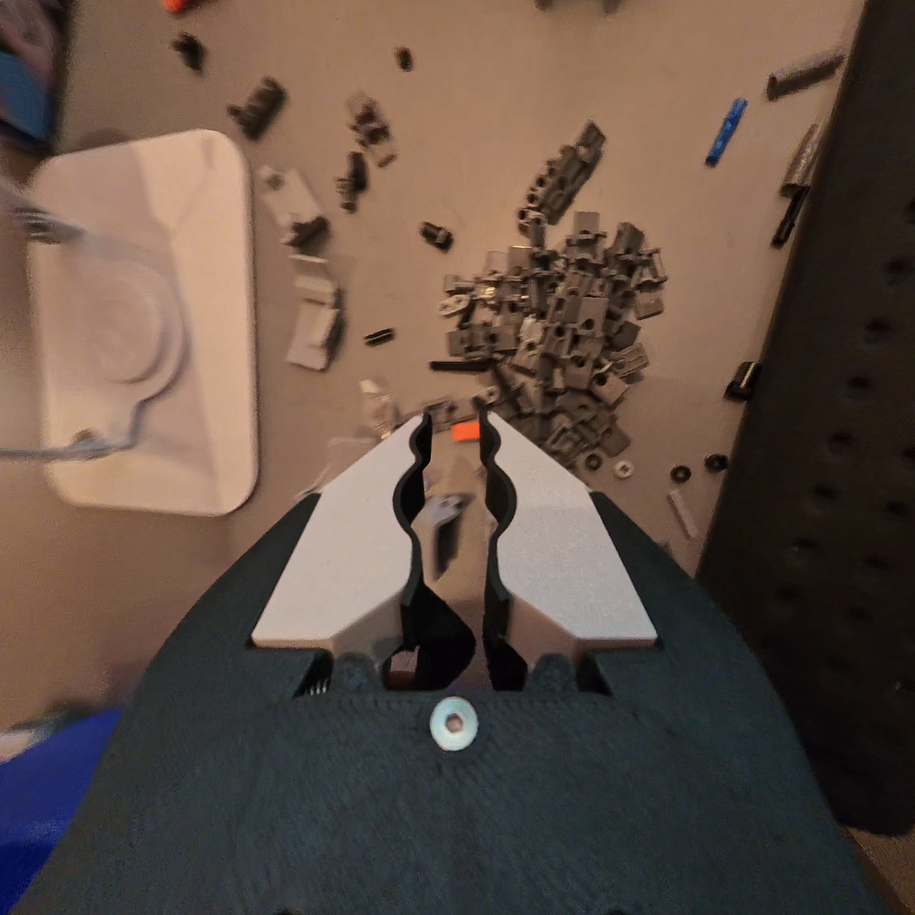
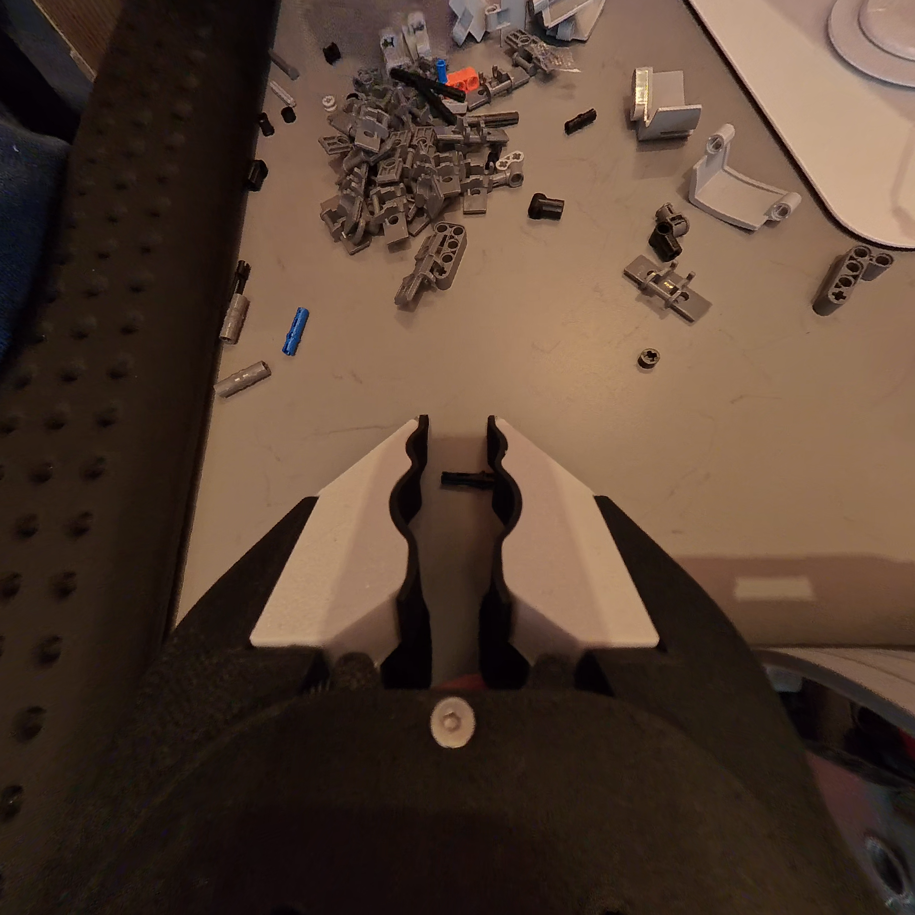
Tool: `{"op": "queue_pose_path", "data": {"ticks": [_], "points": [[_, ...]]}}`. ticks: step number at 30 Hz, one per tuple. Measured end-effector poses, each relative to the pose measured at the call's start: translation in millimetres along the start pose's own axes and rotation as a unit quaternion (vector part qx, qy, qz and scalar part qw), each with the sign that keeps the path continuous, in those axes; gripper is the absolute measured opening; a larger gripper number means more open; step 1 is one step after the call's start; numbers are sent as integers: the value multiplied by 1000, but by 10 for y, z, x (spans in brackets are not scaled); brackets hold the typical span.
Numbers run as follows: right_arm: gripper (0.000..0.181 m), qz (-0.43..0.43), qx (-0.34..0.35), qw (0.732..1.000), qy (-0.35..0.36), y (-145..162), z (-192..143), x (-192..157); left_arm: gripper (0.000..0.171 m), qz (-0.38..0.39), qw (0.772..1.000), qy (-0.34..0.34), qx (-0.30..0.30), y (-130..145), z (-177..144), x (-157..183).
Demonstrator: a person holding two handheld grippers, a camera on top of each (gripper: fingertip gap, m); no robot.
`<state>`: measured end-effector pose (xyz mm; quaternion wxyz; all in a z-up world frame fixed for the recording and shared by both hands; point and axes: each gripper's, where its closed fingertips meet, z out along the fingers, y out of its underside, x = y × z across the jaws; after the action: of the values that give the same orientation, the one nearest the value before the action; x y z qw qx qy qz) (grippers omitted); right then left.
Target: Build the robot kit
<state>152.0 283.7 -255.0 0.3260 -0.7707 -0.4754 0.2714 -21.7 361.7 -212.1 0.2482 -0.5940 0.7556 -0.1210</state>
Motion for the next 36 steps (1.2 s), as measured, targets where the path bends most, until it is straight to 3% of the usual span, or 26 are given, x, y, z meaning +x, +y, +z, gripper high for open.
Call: {"op": "queue_pose_path", "data": {"ticks": [4,7,11,16,23,28,36], "points": [[22,2,0,1000,-2,-1,0,1,11,-26,994,-108,3,238,-722,-675],[22,1,-1,1000,-1,1,2,0,12,-66,979,-183,-54,836,-1192,-1304],[22,0,-2,1000,0,2,4,0,15,-149,962,-186,-133,1774,-1405,-1821],[22,2,-2,1000,-1,3,5,2,18,-202,939,-154,-234,2634,-1414,-1980],[21,3,-2,1000,-2,2,5,4,19,-164,946,-124,-251,2814,-971,-2113],[21,1,-1,1000,-3,1,3,-5,35,-147,937,-97,-300,3018,-716,-2094],[21,3,1,1000,-7,-5,-1,-10,52,-164,949,-56,-264,3016,-651,-2077]]}}
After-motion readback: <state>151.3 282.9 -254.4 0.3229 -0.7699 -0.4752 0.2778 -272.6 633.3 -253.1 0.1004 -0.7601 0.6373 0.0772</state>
